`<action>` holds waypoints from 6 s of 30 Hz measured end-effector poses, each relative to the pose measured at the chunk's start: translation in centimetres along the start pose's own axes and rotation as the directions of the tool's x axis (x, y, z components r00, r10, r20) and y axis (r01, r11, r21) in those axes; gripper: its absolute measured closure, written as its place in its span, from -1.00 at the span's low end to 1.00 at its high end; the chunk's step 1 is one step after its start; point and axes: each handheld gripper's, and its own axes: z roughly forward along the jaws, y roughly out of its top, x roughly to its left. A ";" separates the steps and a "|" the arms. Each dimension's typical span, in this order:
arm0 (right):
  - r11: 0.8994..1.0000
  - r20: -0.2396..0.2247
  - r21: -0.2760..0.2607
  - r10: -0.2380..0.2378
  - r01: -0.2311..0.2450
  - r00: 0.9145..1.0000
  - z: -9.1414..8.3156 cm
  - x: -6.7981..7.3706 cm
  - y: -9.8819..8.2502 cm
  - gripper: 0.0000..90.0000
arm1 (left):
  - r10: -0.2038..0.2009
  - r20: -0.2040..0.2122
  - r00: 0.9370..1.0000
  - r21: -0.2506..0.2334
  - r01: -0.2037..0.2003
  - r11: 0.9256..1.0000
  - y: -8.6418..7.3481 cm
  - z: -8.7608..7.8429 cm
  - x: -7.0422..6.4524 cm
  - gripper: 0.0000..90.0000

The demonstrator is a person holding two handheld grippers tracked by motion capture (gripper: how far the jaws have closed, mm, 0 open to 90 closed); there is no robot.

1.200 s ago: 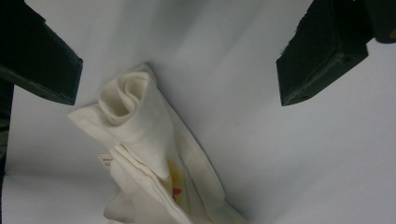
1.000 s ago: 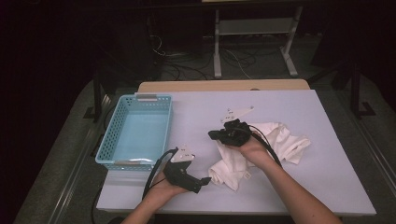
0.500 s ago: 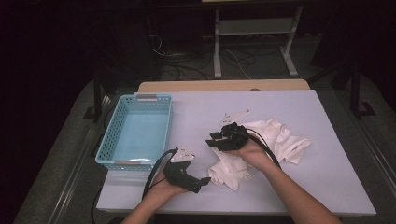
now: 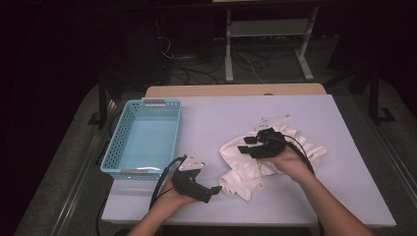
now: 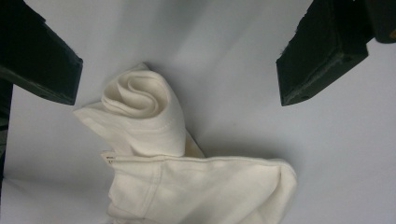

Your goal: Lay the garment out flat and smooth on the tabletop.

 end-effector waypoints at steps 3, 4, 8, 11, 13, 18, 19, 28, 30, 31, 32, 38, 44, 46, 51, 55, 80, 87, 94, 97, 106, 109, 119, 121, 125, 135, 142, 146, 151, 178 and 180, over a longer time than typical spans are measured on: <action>1.000 0.025 -0.012 0.028 -0.028 0.999 -1.1 -0.9 -0.5 0.19 | -0.001 0.000 1.000 -0.001 0.001 1.000 0.0 0.0 0.0 -1.00; 0.999 0.030 -0.013 0.034 -0.034 0.999 -1.3 -1.2 -0.6 0.19 | -0.001 0.001 1.000 -0.002 0.001 1.000 0.0 0.0 0.0 -1.00; 0.997 0.065 -0.013 0.072 -0.071 0.995 -2.5 -2.4 -1.7 0.19 | -0.003 0.000 1.000 -0.004 0.003 1.000 0.0 0.0 0.0 -1.00; 0.995 0.089 -0.001 0.101 -0.101 0.991 -3.1 -3.3 -2.7 0.19 | 0.000 0.002 1.000 -0.003 0.000 1.000 0.0 0.0 0.0 -1.00; 0.994 0.101 0.005 0.110 -0.111 0.989 -3.3 -3.7 -3.3 0.19 | 0.000 0.002 1.000 -0.002 0.000 1.000 0.0 0.1 0.0 -1.00; 0.989 0.127 0.043 0.135 -0.142 0.983 -3.7 -4.3 -4.8 0.19 | -0.001 0.001 1.000 0.001 0.001 1.000 0.0 0.1 0.0 -1.00; 0.988 0.130 0.047 0.138 -0.145 0.982 -3.6 -4.4 -5.0 0.19 | 0.001 0.001 1.000 0.002 -0.001 1.000 0.0 0.1 0.0 -1.00; 0.978 0.146 0.080 0.178 -0.191 0.973 -2.2 -5.4 -5.7 0.17 | 0.000 0.003 1.000 0.001 0.000 1.000 0.0 0.2 -0.2 -1.00; 0.975 0.149 0.080 0.194 -0.207 0.970 -1.9 -5.7 -5.8 0.17 | -0.001 0.003 1.000 0.001 0.001 1.000 0.0 0.2 -0.2 -1.00; 0.973 0.147 0.079 0.206 -0.219 0.968 -1.8 -5.7 -5.8 0.16 | 0.000 0.004 1.000 0.002 0.000 1.000 0.0 0.3 -0.2 -1.00; 0.970 0.146 0.079 0.215 -0.228 0.966 -1.7 -5.8 -5.8 0.17 | 0.003 0.005 1.000 0.002 -0.003 1.000 0.0 0.3 -0.2 -1.00; 0.958 0.144 0.090 0.258 -0.272 0.955 -0.9 -6.0 -5.6 0.19 | 0.004 0.005 1.000 0.003 -0.004 1.000 0.0 0.2 -0.2 -1.00; 0.951 0.144 0.109 0.273 -0.290 0.951 -0.5 -6.1 -5.7 0.21 | 0.005 0.005 1.000 0.003 -0.005 1.000 0.0 0.2 -0.2 -1.00; 0.950 0.148 0.118 0.271 -0.289 0.951 -0.4 -6.1 -5.7 0.21 | 0.005 0.004 1.000 0.002 -0.005 1.000 0.0 0.1 -0.2 -1.00; 0.951 0.143 0.114 0.269 -0.286 0.952 -0.5 -6.1 -5.8 0.21 | 0.004 0.004 1.000 0.003 -0.004 1.000 0.0 0.2 -0.2 -1.00; 0.952 0.128 0.080 0.285 -0.296 0.950 -0.5 -6.3 -5.5 0.21 | 0.008 0.003 1.000 0.004 -0.008 1.000 0.1 0.2 -0.3 -1.00; 0.979 0.180 -0.027 0.204 -0.203 0.962 0.6 -6.9 -1.8 0.94 | 0.011 0.003 1.000 0.007 -0.011 1.000 0.1 0.3 -0.5 -1.00; 0.986 0.175 -0.039 0.165 -0.160 0.971 1.6 -7.2 0.0 0.95 | 0.010 0.006 1.000 0.005 -0.010 1.000 0.1 0.3 -0.5 -1.00; 0.992 0.149 -0.024 0.123 -0.121 0.981 3.3 -7.1 1.6 0.95 | 0.015 0.009 1.000 0.009 -0.015 1.000 0.1 0.4 -0.5 -1.00; 0.994 0.136 -0.028 0.110 -0.107 0.985 4.0 -7.0 2.4 0.95 | 0.010 0.009 1.000 0.004 -0.010 1.000 0.1 0.3 -0.5 -1.00; 0.998 0.074 -0.030 0.058 -0.056 0.996 6.1 -5.4 4.9 0.95 | 0.010 0.009 1.000 0.003 -0.010 1.000 0.1 0.3 -0.5 -1.00; 0.999 0.044 -0.024 0.038 -0.037 0.998 7.1 -4.5 5.8 0.95 | 0.008 0.009 1.000 0.001 -0.008 1.000 0.1 0.3 -0.4 -1.00; 1.000 -0.024 -0.009 0.004 -0.005 1.000 9.6 -2.4 6.8 0.95 | 0.009 0.008 1.000 -0.001 -0.009 1.000 0.0 0.1 -0.4 -1.00; 1.000 -0.028 0.000 0.010 -0.010 1.000 9.8 -2.3 6.7 0.94 | 0.009 0.008 1.000 -0.001 -0.009 1.000 0.0 0.1 -0.4 -1.00; 1.000 -0.036 0.012 0.024 -0.023 0.999 9.6 -2.6 6.3 0.63 | 0.009 0.009 1.000 0.000 -0.009 1.000 0.0 0.2 -0.4 -1.00; 0.997 -0.021 -0.012 0.070 -0.070 0.997 6.2 -3.8 4.5 0.28 | 0.008 0.009 1.000 0.004 -0.008 1.000 0.0 0.4 -0.4 -1.00; 0.995 -0.020 -0.045 0.089 -0.090 0.996 3.2 -4.1 2.9 0.15 | 0.008 0.007 1.000 0.009 -0.008 1.000 0.1 0.6 -0.3 -1.00; 0.996 -0.005 -0.045 0.082 -0.082 0.997 1.4 -4.3 1.9 0.11 | 0.008 0.009 1.000 0.009 -0.008 1.000 0.1 0.7 -0.5 -1.00; 0.995 0.018 -0.048 0.084 -0.083 0.996 -0.8 -4.6 0.9 0.08 | 0.013 0.008 1.000 0.011 -0.013 1.000 0.1 0.7 -0.6 -1.00; 0.970 0.228 0.014 0.234 -0.244 0.945 -6.7 -10.7 -5.7 0.23 | 0.007 0.006 1.000 -0.004 -0.007 1.000 0.0 0.3 -0.3 -1.00; 0.965 0.248 0.026 0.245 -0.259 0.937 -6.5 -10.9 -5.9 0.27 | 0.005 0.006 1.000 -0.004 -0.005 1.000 0.0 0.3 -0.2 -1.00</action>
